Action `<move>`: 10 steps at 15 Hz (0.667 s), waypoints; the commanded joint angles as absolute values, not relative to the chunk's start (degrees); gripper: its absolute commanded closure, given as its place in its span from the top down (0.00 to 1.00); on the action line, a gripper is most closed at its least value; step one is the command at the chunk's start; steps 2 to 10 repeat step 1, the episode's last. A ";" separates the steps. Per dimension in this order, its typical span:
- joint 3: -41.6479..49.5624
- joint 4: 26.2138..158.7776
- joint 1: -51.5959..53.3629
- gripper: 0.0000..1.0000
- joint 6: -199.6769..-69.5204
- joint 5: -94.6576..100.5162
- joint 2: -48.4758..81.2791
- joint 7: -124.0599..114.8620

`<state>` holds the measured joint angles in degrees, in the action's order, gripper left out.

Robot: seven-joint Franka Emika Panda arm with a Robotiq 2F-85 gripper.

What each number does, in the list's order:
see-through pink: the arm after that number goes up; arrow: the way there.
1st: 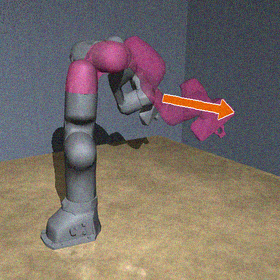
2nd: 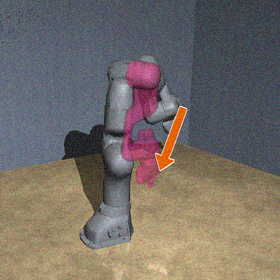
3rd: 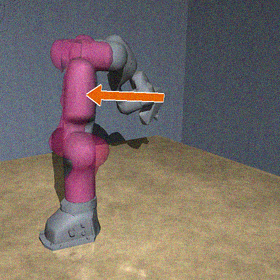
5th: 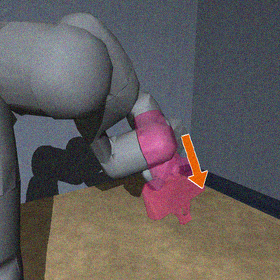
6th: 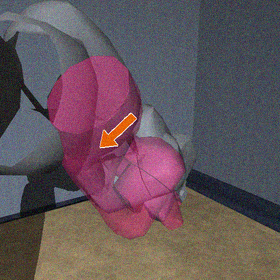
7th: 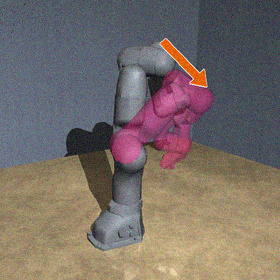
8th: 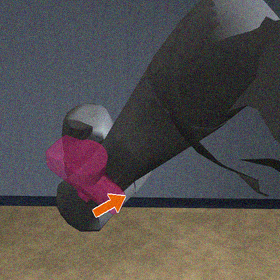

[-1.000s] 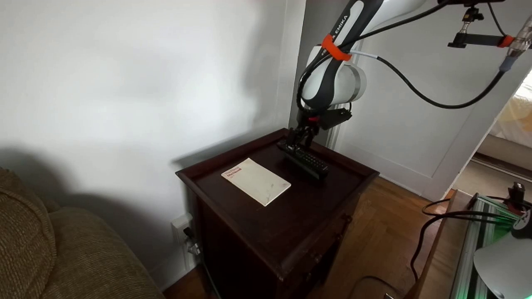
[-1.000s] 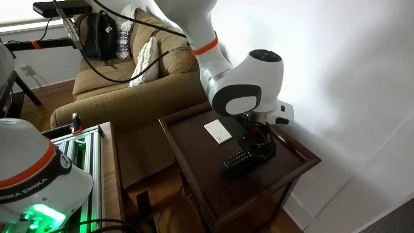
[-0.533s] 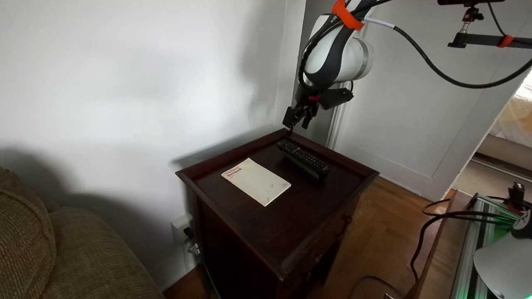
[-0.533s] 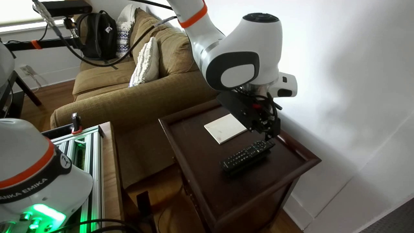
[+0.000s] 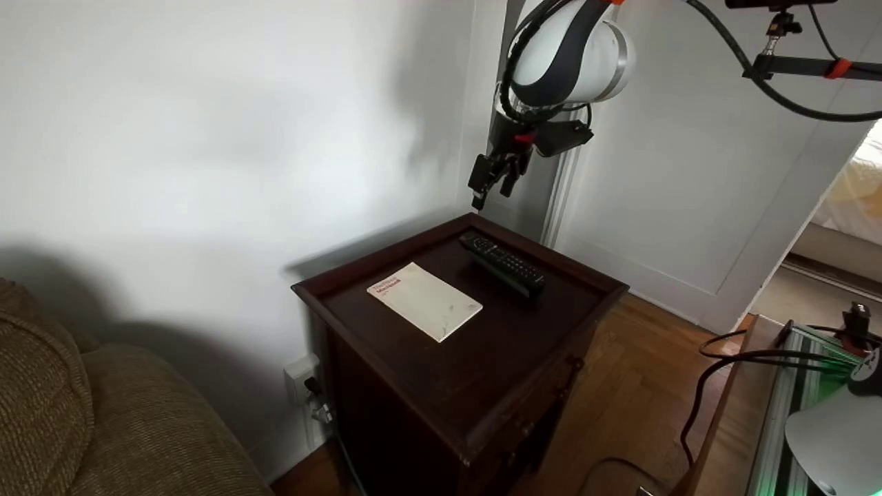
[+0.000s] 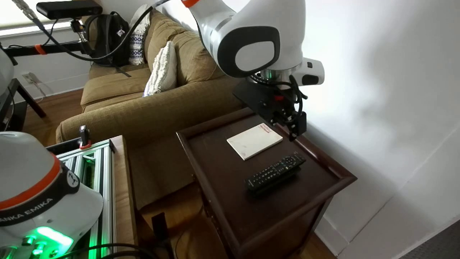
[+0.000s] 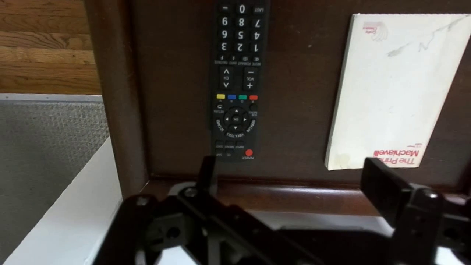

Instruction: Remove the remote controller on the remote stack and put it on the right side of the remote controller at the bottom, pick up the remote controller on the left and put it on top of the remote controller on the right

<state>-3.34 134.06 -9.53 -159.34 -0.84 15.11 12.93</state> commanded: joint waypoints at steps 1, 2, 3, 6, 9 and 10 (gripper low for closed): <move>-2.36 134.10 -8.45 1.00 -159.24 -1.39 15.06 13.24; -2.36 134.10 -8.45 1.00 -159.24 -1.39 15.06 13.24; -2.36 134.10 -8.45 1.00 -159.24 -1.39 15.06 13.24; -2.36 134.10 -8.45 1.00 -159.24 -1.39 15.06 13.24; -2.36 134.10 -8.45 1.00 -159.24 -1.39 15.06 13.24; -2.36 134.10 -8.45 1.00 -159.24 -1.39 15.06 13.24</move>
